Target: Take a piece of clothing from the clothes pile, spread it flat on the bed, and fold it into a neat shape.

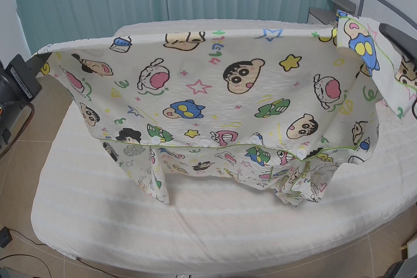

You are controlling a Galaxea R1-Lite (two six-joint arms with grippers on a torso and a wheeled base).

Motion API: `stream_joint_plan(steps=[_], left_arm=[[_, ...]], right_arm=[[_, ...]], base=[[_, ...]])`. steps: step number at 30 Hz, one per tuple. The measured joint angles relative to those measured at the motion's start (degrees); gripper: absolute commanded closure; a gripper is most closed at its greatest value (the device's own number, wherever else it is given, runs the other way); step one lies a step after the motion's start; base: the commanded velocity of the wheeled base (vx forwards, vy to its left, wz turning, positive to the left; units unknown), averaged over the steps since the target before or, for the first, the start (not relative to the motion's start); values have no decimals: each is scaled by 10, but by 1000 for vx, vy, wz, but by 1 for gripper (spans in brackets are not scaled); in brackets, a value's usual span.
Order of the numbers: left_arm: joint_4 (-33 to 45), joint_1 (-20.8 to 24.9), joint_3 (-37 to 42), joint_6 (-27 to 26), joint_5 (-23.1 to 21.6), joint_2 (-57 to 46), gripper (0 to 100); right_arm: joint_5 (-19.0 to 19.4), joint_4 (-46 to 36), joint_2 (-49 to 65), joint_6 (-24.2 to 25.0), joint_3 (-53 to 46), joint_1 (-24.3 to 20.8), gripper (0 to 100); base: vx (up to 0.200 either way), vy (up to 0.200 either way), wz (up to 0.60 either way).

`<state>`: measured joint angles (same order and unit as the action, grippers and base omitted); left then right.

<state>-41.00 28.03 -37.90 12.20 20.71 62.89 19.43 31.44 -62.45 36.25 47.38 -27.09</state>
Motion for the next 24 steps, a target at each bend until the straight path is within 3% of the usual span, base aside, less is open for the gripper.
stream_joint_plan(steps=[9,18,24], left_arm=[[0,0,11,0,0,-21,100],[4,1,33,-1,0,-61,100],[69,4,38,-1,-1,-99,100]], right_arm=[[5,-1,34,-18,-17,-7,100],[35,-4,77,-17,-20,-7,100],[37,-33,96,-15,-30,-7,100]], base=[[-200,0,0],[0,0,0],[0,0,0]])
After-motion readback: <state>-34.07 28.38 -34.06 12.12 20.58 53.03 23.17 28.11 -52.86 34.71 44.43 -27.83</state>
